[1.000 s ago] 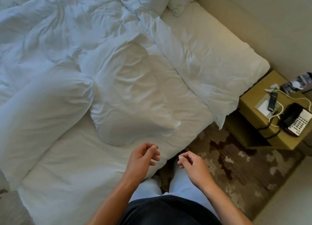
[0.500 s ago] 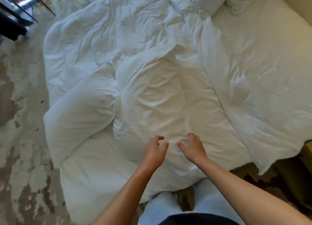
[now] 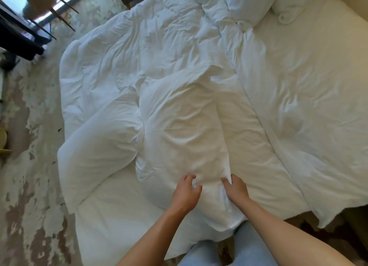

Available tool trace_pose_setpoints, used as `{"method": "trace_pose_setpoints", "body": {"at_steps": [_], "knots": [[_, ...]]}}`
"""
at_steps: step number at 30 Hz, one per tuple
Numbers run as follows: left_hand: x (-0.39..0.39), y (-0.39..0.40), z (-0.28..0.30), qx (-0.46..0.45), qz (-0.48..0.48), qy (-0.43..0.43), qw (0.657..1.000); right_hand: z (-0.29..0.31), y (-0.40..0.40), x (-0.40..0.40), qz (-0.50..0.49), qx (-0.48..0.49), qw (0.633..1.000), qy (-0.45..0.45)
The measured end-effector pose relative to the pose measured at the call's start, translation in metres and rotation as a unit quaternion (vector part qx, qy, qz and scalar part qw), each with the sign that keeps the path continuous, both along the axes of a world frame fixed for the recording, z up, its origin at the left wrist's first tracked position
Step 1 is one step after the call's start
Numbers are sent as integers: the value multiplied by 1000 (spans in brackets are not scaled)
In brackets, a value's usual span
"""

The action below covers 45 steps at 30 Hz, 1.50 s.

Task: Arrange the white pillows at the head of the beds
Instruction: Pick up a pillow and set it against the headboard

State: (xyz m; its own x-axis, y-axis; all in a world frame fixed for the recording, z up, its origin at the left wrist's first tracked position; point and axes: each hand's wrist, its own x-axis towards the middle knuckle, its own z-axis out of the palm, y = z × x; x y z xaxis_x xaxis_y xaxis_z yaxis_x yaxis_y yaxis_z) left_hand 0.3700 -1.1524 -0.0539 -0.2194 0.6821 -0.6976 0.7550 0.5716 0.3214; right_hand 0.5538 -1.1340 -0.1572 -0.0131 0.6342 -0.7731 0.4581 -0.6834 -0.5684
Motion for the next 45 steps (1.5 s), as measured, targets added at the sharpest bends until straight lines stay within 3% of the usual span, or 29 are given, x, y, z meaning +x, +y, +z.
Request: {"method": "trace_pose_setpoints", "body": {"at_steps": [10,14,24,32,37,39,42,45], "knots": [[-24,-10,21,4,-61,-72,996,72,-18,8,-31,84,995,-46],[-32,-20,32,3,-28,-145,989,109,-20,-4,-74,123,989,-44],[-40,-9,75,70,-116,-222,966,190,-34,-30,-111,249,960,-63],[-4,-21,116,79,-162,-336,924,254,-46,-8,-157,354,914,-121],[28,-28,129,51,-205,-432,877,299,-60,23,-140,414,883,-168],[38,-22,133,105,-227,-414,875,312,-75,39,-124,435,871,-193],[53,0,140,288,-213,-292,887,313,-109,66,-119,425,864,-243],[67,26,138,384,-268,-198,861,297,-148,93,-151,378,874,-265]]}}
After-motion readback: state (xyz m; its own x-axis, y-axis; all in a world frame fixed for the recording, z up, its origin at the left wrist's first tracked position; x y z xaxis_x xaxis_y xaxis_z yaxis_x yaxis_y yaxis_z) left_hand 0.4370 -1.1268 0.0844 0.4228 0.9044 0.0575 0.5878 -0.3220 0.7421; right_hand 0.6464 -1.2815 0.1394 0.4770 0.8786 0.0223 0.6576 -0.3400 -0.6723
